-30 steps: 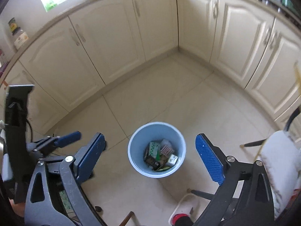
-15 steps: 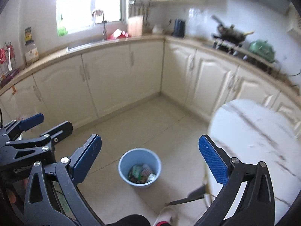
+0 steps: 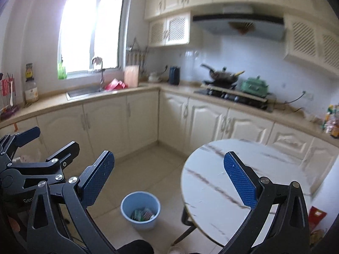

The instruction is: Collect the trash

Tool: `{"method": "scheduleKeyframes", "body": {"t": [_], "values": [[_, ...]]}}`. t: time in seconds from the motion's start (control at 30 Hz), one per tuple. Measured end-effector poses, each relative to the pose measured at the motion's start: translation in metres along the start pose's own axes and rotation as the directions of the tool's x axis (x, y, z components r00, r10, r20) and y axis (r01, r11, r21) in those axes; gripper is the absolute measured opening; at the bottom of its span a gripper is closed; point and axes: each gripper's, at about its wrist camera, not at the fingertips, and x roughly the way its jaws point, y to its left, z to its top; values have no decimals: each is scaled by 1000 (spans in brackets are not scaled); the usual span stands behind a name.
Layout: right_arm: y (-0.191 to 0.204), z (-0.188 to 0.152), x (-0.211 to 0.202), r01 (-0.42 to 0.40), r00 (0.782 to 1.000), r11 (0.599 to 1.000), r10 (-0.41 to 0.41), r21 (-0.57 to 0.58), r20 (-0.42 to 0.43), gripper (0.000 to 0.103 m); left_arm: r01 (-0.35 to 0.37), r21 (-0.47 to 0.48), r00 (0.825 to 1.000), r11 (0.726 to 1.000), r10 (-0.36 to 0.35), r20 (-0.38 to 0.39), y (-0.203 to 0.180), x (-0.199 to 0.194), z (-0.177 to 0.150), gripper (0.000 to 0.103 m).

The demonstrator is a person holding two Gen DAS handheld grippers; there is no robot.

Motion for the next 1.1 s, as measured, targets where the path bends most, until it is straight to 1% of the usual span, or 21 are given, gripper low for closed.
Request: {"method": "scheduleKeyframes", "body": {"t": [0.07, 0.1, 0.13, 0.2, 0.23, 0.3, 0.43, 0.47, 0.57, 0.6, 0.67, 0.73, 0.77, 0.8, 0.87, 0.97, 1.1], "values": [[-5, 2, -22, 14, 999, 1000, -15, 9, 32, 103, 17, -3, 999, 1000, -17, 45, -8, -28, -9, 102], [-7, 3, -31, 21, 999, 1000, -22, 11, 46, 103, 23, -3, 998, 1000, -23, 56, -9, -30, -21, 102], [-8, 3, -42, 33, 998, 999, -33, 13, 61, 103, 29, 0, 997, 1000, -28, 77, -13, -46, -25, 102], [-9, 4, -65, 65, 993, 998, -66, 16, 96, 103, 35, 3, 993, 999, -35, 111, -11, -62, -40, 102], [-9, 5, -70, 74, 991, 997, -75, 17, 107, 103, 36, 3, 991, 999, -36, 129, -10, -72, -45, 102], [-11, 7, -89, 100, 985, 995, -102, 20, 138, 103, 41, 2, 984, 999, -41, 174, -12, -96, -54, 102], [-16, 13, -120, 140, 970, 990, -141, 23, 196, 103, 75, -19, 967, 997, -68, 247, 2, -117, -82, 102], [-15, 14, -127, 154, 965, 988, -155, 25, 211, 103, 85, -24, 962, 996, -76, 264, 3, -129, -87, 102], [-14, 14, -138, 176, 955, 984, -179, 32, 236, 103, 86, -15, 955, 996, -78, 286, 13, -138, -105, 102], [-14, 13, -140, 178, 954, 983, -181, 33, 239, 103, 83, -13, 954, 996, -76, 291, 17, -136, -110, 102], [-16, 10, -144, 177, 954, 984, -180, 37, 239, 103, 79, -6, 948, 997, -73, 311, 19, -148, -122, 102], [-17, 6, -143, 176, 953, 983, -182, 44, 243, 103, 75, 0, 947, 997, -71, 314, 23, -143, -128, 102], [-19, 5, -144, 178, 952, 983, -184, 49, 245, 103, 75, 4, 946, 997, -73, 315, 25, -148, -134, 102], [-18, 4, -144, 180, 951, 982, -187, 51, 246, 103, 77, 5, 947, 997, -75, 313, 27, -139, -133, 102], [-20, 2, -146, 184, 950, 981, -191, 54, 246, 103, 86, 5, 947, 996, -84, 310, 29, -138, -136, 102], [-16, -2, -151, 200, 940, 978, -209, 61, 271, 103, 95, 1, 946, 995, -90, 312, 33, -136, -136, 102], [-19, -2, -148, 204, 941, 977, -213, 62, 262, 103, 88, 5, 949, 996, -86, 305, 32, -128, -129, 102]]}}
